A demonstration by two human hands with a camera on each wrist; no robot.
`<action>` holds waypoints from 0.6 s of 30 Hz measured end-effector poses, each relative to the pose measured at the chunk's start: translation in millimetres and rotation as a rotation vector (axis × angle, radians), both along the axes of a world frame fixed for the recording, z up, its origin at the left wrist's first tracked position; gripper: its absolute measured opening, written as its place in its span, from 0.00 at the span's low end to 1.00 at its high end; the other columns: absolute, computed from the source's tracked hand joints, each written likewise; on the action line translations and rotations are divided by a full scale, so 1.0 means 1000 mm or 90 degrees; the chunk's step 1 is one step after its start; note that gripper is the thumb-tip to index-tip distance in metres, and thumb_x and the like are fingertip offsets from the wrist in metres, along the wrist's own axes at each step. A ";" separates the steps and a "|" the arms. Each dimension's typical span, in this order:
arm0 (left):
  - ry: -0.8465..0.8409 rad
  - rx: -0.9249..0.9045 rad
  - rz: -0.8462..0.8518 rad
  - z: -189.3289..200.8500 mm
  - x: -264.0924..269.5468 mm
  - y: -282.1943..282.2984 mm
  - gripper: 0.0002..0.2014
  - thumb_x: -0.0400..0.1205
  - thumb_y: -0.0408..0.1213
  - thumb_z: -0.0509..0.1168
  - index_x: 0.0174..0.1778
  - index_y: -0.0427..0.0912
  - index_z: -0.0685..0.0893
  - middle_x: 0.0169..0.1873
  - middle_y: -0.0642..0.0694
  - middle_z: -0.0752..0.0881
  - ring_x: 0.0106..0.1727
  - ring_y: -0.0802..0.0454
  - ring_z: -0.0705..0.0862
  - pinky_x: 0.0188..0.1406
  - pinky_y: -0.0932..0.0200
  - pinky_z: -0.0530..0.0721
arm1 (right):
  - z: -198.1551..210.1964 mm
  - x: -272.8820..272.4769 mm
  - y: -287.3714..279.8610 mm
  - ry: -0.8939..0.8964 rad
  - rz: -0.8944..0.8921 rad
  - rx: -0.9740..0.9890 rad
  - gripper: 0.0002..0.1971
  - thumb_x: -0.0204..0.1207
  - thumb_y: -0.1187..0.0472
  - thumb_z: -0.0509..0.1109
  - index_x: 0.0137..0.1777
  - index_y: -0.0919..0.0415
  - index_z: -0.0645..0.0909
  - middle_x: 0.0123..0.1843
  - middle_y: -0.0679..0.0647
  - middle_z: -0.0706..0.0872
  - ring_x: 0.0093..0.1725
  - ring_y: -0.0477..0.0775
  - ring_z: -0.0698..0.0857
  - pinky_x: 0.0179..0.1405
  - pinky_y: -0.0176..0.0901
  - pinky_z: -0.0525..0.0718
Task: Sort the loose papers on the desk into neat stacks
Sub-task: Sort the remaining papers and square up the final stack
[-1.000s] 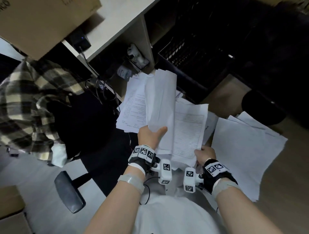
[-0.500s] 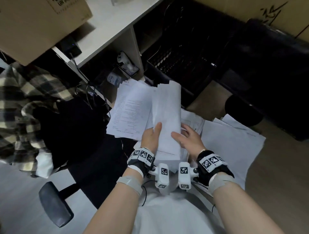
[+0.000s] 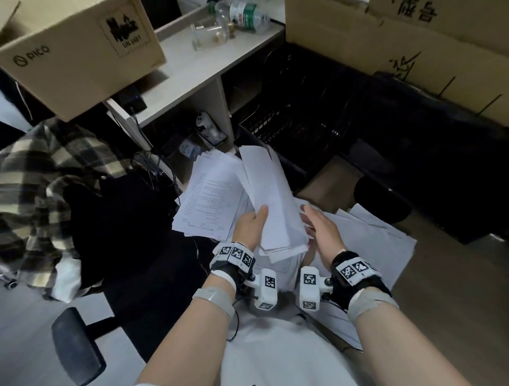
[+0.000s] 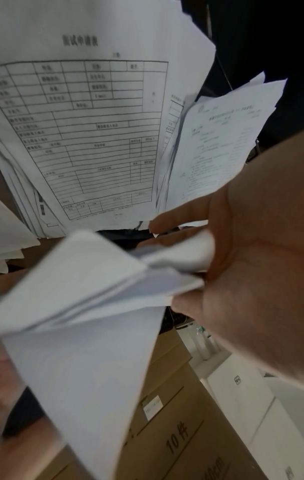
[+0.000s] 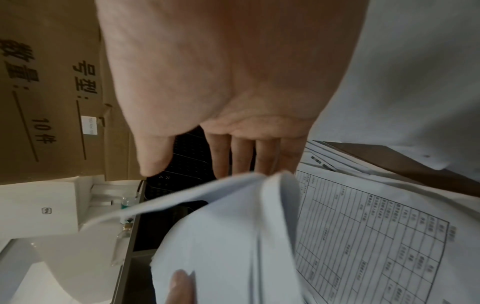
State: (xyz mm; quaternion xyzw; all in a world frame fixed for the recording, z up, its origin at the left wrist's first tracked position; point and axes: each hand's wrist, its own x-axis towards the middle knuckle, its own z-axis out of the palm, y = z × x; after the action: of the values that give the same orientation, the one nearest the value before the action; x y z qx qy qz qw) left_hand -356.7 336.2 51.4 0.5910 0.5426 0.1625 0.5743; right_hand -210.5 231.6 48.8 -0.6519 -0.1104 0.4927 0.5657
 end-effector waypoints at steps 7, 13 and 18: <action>0.088 0.070 0.001 -0.003 -0.014 -0.006 0.20 0.69 0.52 0.68 0.25 0.38 0.77 0.22 0.49 0.75 0.28 0.50 0.73 0.31 0.57 0.72 | -0.009 0.005 -0.014 -0.048 -0.012 -0.009 0.14 0.75 0.47 0.76 0.53 0.57 0.89 0.51 0.49 0.93 0.52 0.51 0.91 0.55 0.47 0.85; 0.086 0.030 0.037 -0.010 -0.036 0.007 0.11 0.70 0.46 0.73 0.31 0.41 0.86 0.27 0.50 0.86 0.33 0.50 0.83 0.36 0.58 0.81 | -0.035 0.002 -0.012 -0.227 -0.048 -0.158 0.12 0.72 0.57 0.71 0.30 0.62 0.83 0.28 0.48 0.83 0.31 0.52 0.77 0.38 0.42 0.78; 0.104 0.046 0.089 -0.016 -0.058 0.027 0.08 0.78 0.38 0.73 0.35 0.41 0.84 0.31 0.49 0.85 0.38 0.50 0.84 0.40 0.62 0.78 | -0.056 -0.020 0.001 -0.219 -0.027 -0.252 0.14 0.69 0.53 0.73 0.34 0.66 0.85 0.29 0.49 0.85 0.33 0.52 0.81 0.41 0.44 0.81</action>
State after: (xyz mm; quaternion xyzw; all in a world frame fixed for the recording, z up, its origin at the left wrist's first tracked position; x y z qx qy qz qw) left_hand -414.8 363.3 35.1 0.5835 0.6213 0.1730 0.4935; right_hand -230.2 232.7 -6.7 -0.8261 -0.0926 0.3750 0.4103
